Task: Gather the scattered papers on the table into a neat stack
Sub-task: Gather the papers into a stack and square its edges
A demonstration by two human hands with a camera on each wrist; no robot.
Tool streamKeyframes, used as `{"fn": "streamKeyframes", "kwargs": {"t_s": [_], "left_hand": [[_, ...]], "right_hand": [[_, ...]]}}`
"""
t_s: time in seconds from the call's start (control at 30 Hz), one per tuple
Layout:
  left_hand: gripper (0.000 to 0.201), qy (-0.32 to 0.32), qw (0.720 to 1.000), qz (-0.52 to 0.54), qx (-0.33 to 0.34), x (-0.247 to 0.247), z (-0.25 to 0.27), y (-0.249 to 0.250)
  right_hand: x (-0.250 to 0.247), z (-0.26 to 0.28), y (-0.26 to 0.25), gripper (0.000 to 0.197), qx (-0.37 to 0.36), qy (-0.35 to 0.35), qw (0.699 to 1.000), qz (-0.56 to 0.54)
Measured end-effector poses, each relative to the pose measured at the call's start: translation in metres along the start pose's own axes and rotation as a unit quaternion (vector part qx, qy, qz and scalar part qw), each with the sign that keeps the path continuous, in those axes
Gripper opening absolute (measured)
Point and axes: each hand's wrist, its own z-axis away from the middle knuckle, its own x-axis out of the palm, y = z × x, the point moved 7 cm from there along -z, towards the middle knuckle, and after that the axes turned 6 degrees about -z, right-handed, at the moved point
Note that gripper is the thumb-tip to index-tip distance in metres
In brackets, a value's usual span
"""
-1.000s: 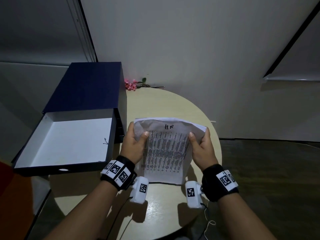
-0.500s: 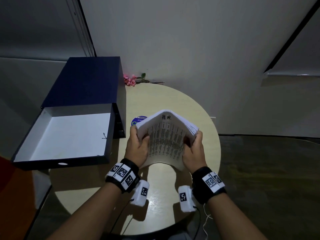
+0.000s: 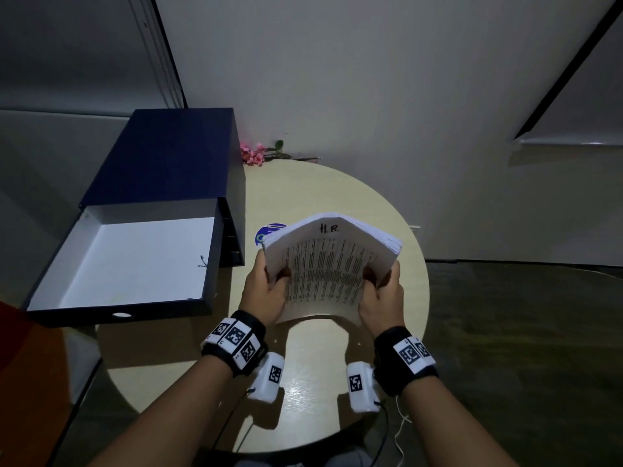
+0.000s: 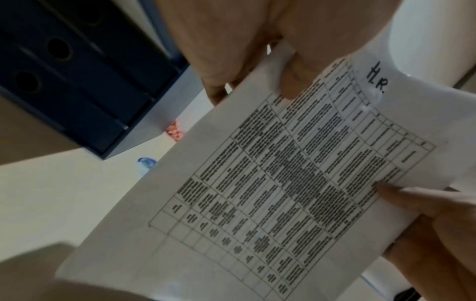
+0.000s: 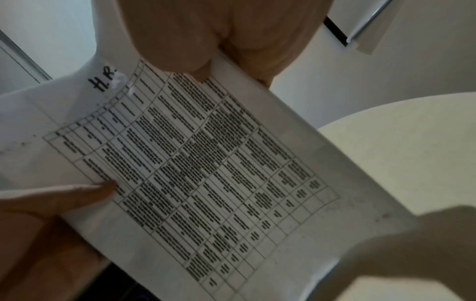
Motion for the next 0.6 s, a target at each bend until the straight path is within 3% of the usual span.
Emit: {"fn": "streamKeyframes", "kwargs": {"t_s": [0.1, 0.3, 0.5, 0.6], "left_hand": [[0.048, 0.005, 1.000, 0.019, -0.004, -0.002, 0.003, -0.004], [0.050, -0.034, 0.998, -0.044, -0.014, 0.008, 0.005, -0.024], [0.043, -0.029, 0.999, -0.024, -0.003, -0.002, -0.003, -0.017], [0.041, -0.065, 0.997, -0.038, 0.007, 0.000, 0.004, -0.020]], "right_hand": [[-0.003, -0.001, 0.000, 0.037, -0.014, -0.002, 1.000, 0.008], [0.003, 0.010, 0.036, 0.044, 0.043, -0.031, 0.997, 0.057], [-0.002, -0.009, 0.003, 0.014, -0.034, -0.011, 0.997, 0.072], [-0.006, -0.018, -0.011, 0.022, -0.049, 0.001, 0.998, 0.032]]}}
